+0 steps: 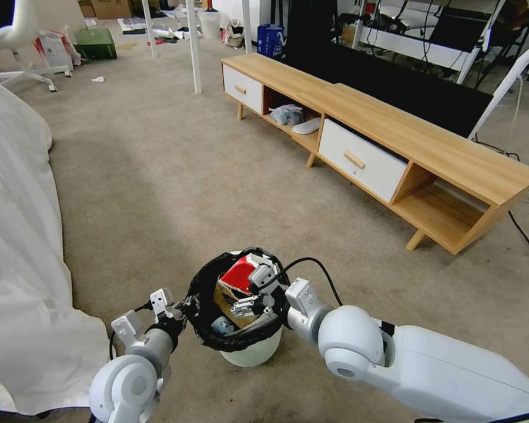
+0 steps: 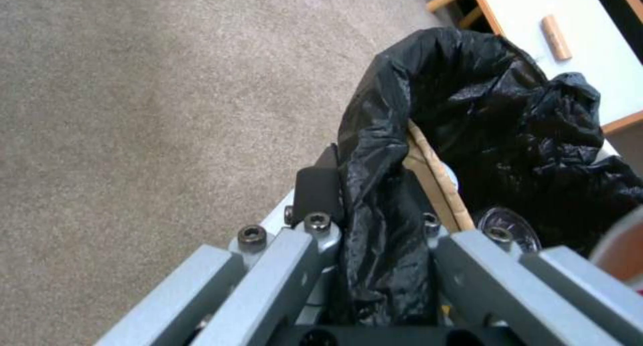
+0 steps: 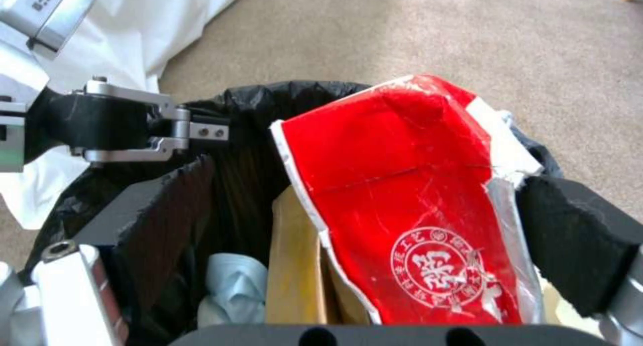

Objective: Pick up the trash bin and place the garbage on the floor into it.

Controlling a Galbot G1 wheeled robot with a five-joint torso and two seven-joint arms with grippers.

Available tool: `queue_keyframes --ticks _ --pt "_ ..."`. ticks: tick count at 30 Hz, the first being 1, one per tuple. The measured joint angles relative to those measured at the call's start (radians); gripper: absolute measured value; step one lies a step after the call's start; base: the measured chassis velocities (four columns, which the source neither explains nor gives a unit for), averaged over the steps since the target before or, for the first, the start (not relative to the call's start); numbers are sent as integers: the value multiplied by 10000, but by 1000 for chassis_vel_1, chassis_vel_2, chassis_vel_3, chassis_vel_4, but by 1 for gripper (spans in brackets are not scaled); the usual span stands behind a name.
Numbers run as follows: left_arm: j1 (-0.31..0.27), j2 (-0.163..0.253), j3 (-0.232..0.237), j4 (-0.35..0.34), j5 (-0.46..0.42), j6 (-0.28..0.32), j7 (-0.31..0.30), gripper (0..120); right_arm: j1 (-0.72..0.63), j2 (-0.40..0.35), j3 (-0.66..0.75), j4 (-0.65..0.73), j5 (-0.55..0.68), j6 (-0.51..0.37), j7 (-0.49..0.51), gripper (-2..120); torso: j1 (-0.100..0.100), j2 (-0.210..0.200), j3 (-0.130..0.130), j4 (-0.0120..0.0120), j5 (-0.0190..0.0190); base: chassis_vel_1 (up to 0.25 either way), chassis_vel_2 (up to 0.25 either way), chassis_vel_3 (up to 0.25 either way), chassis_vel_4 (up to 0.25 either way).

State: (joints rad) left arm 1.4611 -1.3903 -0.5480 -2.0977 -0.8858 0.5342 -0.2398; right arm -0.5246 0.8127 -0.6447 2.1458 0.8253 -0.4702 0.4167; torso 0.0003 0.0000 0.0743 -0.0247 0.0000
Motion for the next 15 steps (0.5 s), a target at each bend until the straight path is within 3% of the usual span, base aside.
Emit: queue_keyframes --ticks 15 --pt "-69 5 1 135 -58 0 -23 0 19 -47 1 107 21 -18 0 100 0 0 0 0 0 0 0 0 0"
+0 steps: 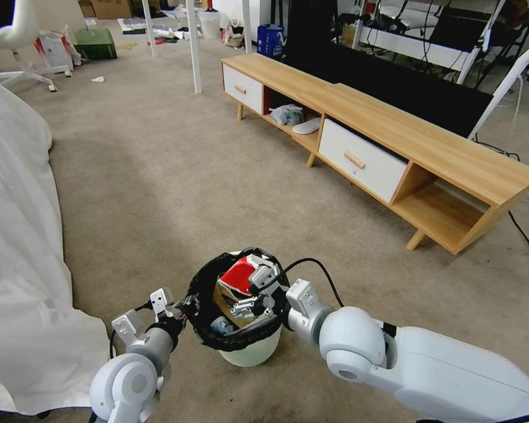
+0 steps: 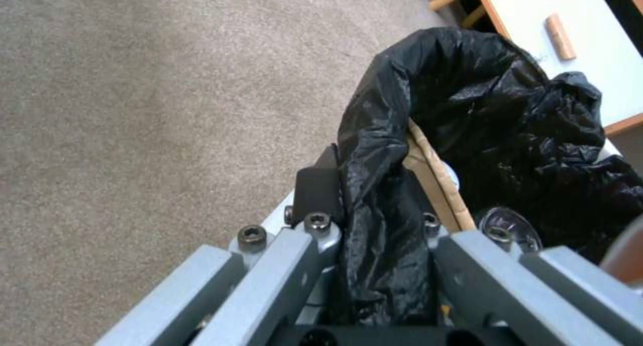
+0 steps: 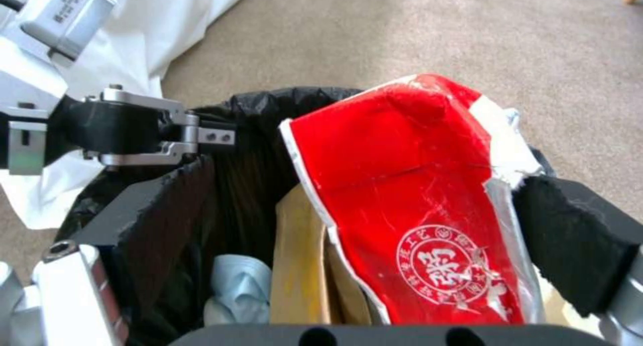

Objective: Pick up the trash bin and place the garbage on the floor into it.

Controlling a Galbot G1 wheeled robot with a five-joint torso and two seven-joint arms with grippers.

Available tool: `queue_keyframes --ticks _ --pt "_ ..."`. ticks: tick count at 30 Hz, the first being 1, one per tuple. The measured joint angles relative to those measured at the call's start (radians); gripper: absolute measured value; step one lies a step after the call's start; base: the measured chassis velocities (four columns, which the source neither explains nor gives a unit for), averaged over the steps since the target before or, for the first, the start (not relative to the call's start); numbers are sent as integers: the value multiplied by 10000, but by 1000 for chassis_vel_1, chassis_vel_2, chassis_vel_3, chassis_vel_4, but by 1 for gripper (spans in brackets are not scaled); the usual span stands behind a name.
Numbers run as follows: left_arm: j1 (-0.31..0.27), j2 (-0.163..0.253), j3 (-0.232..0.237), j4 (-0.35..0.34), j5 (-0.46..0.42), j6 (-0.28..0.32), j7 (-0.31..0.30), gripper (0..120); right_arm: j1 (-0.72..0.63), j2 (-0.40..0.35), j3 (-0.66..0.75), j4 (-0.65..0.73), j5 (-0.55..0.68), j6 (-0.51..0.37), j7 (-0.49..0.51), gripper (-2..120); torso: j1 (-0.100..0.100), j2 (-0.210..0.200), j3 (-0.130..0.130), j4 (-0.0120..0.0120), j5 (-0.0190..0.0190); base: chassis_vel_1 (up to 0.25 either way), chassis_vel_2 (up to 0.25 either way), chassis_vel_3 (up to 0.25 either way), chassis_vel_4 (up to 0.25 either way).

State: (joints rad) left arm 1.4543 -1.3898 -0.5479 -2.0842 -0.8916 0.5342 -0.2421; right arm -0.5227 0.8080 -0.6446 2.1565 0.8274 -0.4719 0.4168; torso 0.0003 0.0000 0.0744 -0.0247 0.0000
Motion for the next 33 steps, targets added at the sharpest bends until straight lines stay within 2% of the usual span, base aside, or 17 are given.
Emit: queue_keyframes --ticks 26,33 --pt "-12 2 -3 32 -46 0 -26 0 44 -12 14 26 66 -20 -68 100 0 0 0 0 0 0 0 0 0" --pt "64 -23 0 -77 -28 0 19 0 191 238 13 -286 4 24 -259 100 0 0 0 1 0 0 0 0 0"
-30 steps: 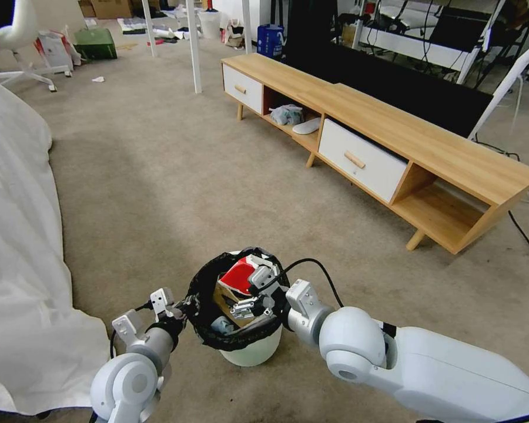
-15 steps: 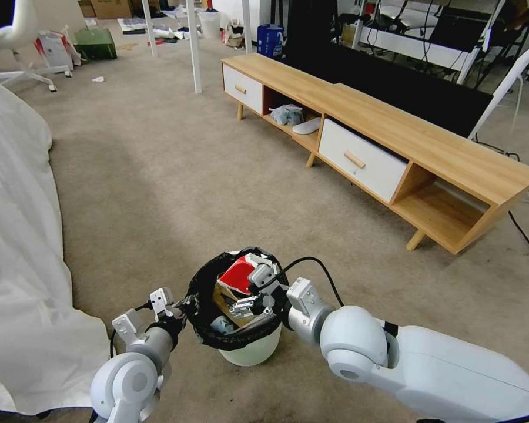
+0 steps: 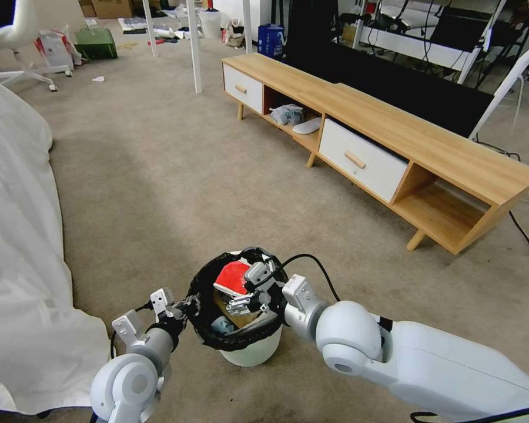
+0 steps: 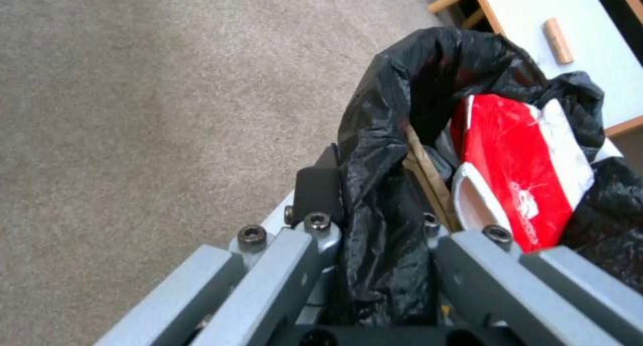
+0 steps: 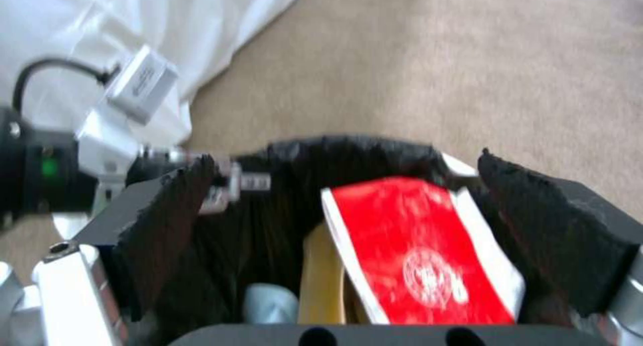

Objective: Pick up the trash bin and place the garbage on the floor into it.

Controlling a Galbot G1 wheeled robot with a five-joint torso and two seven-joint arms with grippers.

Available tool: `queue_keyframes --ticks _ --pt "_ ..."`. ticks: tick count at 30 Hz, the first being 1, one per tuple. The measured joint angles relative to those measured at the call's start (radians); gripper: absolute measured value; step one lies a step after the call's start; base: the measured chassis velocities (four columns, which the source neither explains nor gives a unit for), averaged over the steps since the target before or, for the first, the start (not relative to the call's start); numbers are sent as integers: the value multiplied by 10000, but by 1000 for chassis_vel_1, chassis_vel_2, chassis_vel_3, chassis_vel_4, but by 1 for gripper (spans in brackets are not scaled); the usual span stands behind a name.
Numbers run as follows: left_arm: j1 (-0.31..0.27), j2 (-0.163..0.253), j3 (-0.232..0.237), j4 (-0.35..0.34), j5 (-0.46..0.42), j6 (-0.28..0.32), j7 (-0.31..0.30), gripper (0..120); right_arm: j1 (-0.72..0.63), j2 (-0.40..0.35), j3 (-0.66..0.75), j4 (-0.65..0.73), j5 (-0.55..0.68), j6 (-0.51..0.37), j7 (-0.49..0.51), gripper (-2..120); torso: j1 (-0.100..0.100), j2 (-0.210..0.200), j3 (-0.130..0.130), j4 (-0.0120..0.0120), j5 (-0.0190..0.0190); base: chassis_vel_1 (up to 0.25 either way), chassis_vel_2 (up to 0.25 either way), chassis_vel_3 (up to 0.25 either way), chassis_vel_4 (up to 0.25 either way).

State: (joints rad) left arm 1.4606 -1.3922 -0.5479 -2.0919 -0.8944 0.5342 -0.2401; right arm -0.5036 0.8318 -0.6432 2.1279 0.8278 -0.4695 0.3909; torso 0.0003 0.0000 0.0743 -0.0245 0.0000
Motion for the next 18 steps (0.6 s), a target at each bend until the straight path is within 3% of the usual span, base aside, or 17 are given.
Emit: queue_keyframes --ticks 10,18 --pt "-28 -95 -36 81 33 1 36 0 -365 -529 515 695 -98 -293 -15 100 -1 0 0 -4 0 0 0 0 0" --pt "-39 -109 -65 85 50 -2 38 0 -214 -360 547 597 -50 -216 -64 100 -1 0 0 0 0 0 0 0 0"
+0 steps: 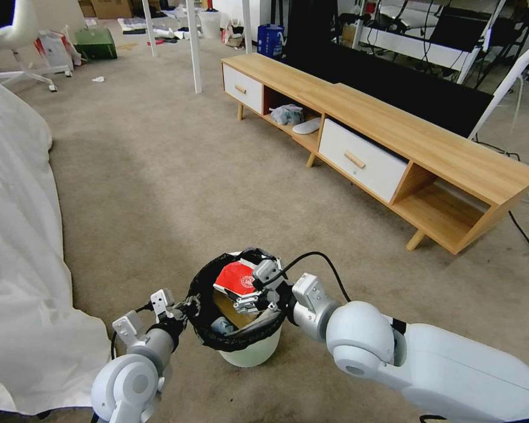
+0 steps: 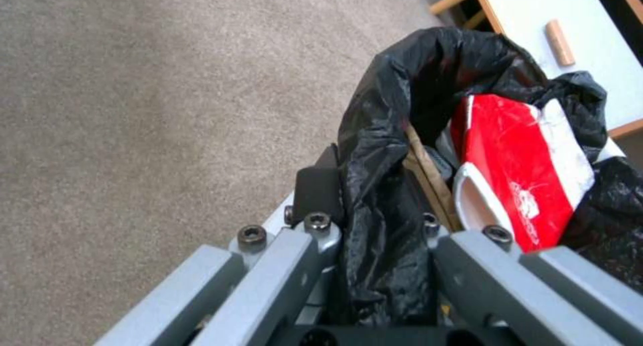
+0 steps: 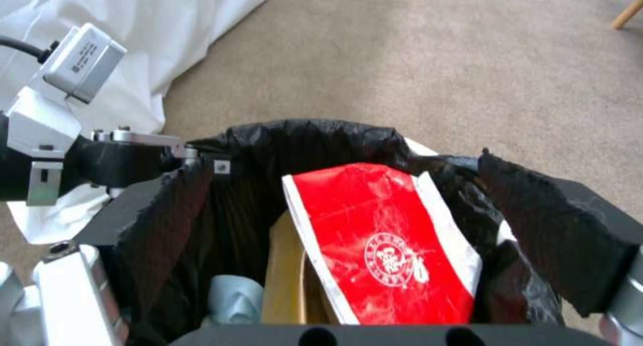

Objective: Pick up the trash bin and place the garbage on the floor into it.

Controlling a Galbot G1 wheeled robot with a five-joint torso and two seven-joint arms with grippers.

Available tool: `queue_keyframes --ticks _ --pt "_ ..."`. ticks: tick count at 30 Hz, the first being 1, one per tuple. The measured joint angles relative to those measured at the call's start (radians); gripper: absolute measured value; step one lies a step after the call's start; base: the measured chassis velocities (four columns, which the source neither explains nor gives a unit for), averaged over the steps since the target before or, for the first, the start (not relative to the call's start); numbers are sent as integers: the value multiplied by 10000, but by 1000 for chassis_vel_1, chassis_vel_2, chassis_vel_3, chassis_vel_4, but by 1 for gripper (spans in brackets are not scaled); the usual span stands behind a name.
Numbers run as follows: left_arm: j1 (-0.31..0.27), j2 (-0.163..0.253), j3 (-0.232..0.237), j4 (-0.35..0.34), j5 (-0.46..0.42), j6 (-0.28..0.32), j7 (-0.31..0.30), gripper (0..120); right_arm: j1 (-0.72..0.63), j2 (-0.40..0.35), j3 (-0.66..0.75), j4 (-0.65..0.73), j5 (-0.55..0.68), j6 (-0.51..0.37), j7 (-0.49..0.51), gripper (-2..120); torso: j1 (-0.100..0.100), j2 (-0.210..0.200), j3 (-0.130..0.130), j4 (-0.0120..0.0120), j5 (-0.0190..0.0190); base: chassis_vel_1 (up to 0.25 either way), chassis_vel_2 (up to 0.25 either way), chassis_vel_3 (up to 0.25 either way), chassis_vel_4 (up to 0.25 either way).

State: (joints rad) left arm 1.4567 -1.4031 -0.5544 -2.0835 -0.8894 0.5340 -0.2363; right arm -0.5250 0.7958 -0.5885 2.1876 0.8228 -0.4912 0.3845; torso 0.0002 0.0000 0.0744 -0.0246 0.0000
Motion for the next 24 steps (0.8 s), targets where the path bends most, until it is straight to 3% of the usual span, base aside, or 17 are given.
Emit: queue_keyframes --ticks 12,24 --pt "-30 55 81 102 16 -5 -11 0 -334 -959 1063 491 -245 321 117 100 0 0 0 -1 0 0 0 0 0" --pt "184 635 149 -145 -67 0 204 0 -908 -1702 2161 663 -1264 680 736 100 0 0 0 0 1 0 0 0 0"
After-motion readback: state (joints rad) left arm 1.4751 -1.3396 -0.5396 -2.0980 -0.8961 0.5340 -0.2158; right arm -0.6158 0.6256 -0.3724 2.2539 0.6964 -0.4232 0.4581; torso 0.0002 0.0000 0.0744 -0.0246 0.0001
